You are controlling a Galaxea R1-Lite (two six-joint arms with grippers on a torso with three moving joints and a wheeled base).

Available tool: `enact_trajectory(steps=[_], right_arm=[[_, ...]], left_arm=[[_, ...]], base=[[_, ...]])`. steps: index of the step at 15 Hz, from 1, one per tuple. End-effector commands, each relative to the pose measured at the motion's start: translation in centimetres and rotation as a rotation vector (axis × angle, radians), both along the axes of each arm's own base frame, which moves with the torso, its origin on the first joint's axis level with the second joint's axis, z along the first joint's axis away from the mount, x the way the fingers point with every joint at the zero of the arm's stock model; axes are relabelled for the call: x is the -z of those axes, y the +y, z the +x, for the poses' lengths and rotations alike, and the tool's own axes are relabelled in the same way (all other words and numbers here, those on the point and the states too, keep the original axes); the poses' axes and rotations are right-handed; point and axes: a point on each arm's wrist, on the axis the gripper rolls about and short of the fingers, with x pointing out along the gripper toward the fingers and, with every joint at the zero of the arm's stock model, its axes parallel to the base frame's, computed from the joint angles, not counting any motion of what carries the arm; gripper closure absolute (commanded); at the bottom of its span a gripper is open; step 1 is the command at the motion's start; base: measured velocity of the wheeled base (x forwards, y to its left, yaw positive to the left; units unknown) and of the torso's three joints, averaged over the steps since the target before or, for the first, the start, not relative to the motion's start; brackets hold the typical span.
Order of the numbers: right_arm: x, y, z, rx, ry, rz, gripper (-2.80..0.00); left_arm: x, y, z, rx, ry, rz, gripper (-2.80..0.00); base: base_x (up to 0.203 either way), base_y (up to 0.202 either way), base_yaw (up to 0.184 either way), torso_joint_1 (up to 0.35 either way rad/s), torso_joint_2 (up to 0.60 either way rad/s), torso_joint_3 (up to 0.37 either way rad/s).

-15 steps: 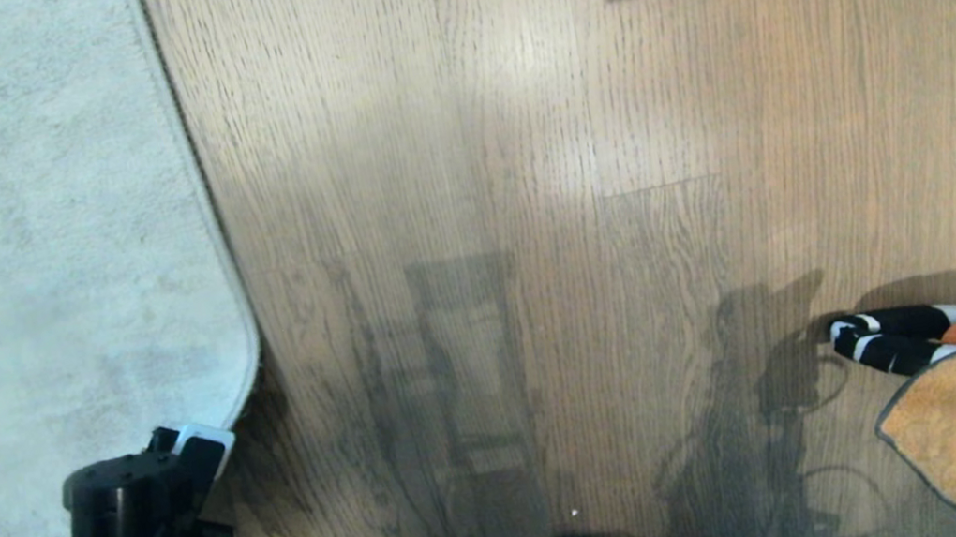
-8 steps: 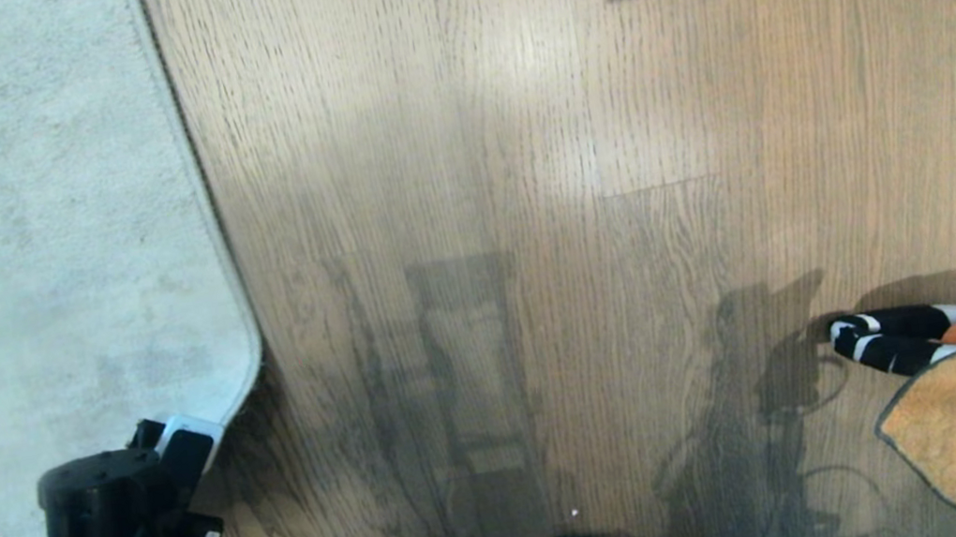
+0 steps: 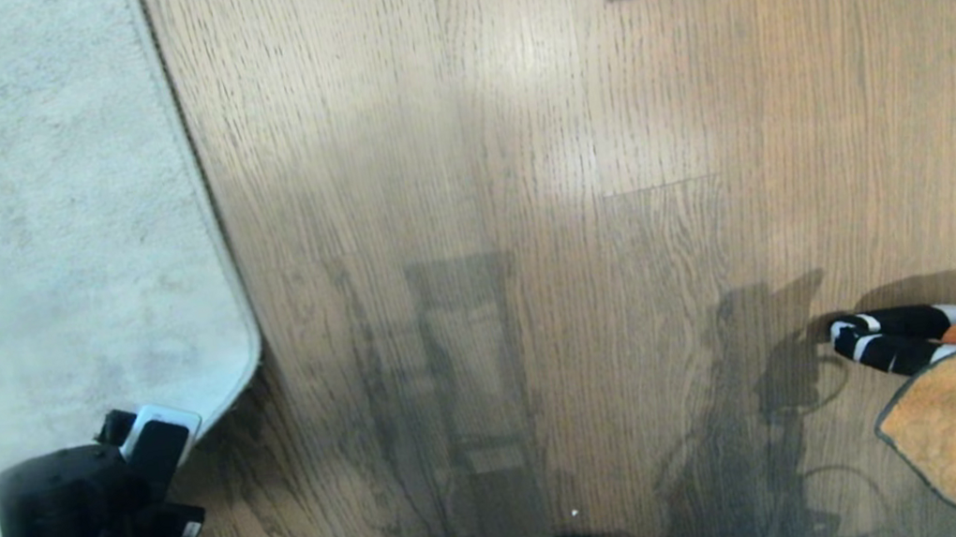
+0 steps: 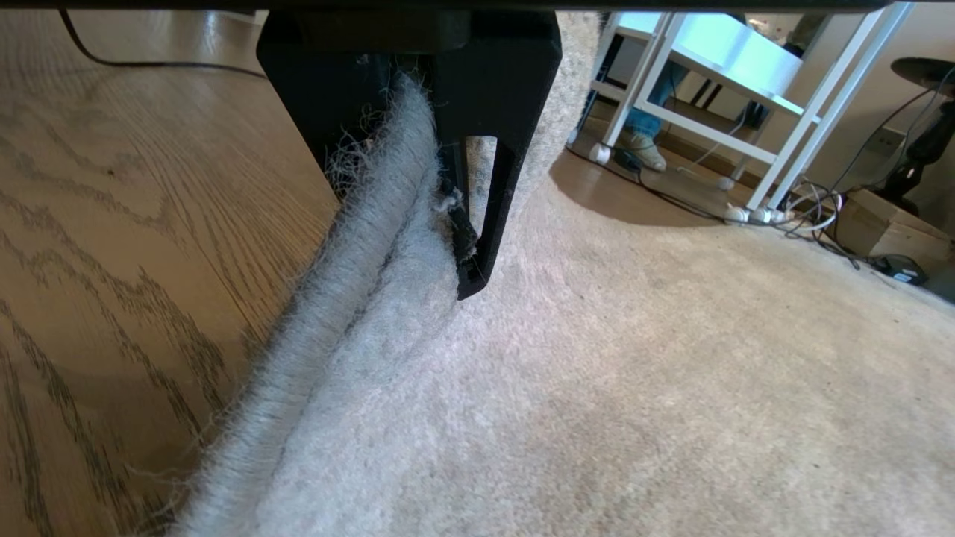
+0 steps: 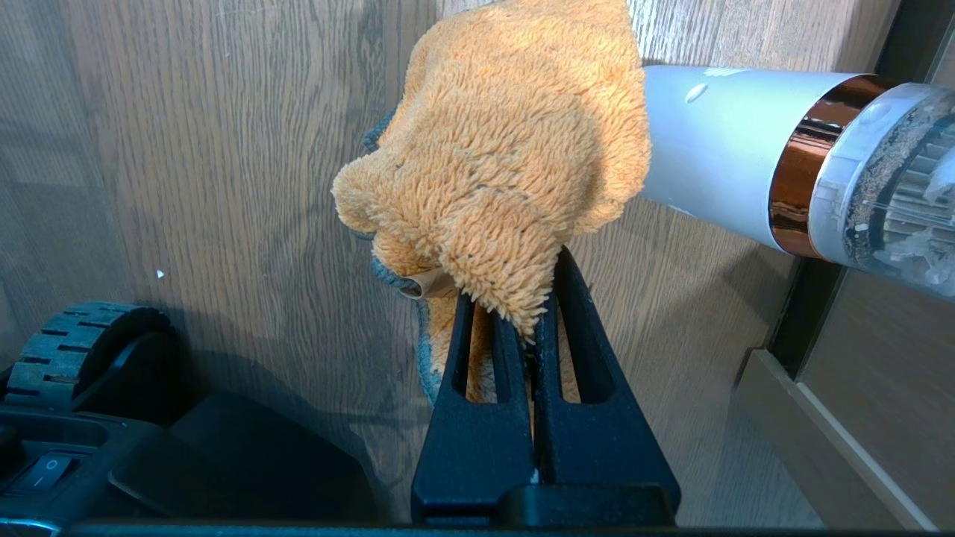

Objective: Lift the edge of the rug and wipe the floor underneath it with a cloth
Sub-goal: Lift up the carpet

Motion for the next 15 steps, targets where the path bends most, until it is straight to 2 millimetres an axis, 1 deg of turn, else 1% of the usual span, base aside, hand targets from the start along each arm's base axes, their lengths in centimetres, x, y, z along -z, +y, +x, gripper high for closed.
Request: enact_trajectory(steps=[1, 10, 15], right_arm=[[0.0, 0.0, 0.0, -0.001, 0.001, -0.001, 0.0], [0.0, 0.0, 0.0, -0.001, 0.001, -0.001, 0.0], [0.0, 0.0, 0.0, -0.001, 0.001, -0.001, 0.0]], left_arm=[[-0.8, 0.2, -0.3, -0.006, -0.043, -0.007, 0.0], [-3.7, 2.1, -1.2, -0.068, -0.144, 0.05, 0.0], [-5.5, 2.5, -1.0, -0.087, -0.213, 0.069, 0.0]], base=[[0.0, 0.0, 0.0, 0.0, 0.0, 0.0], [0.0, 0.0, 0.0, 0.0, 0.0, 0.0], [0.0, 0.0, 0.0, 0.0, 0.0, 0.0]])
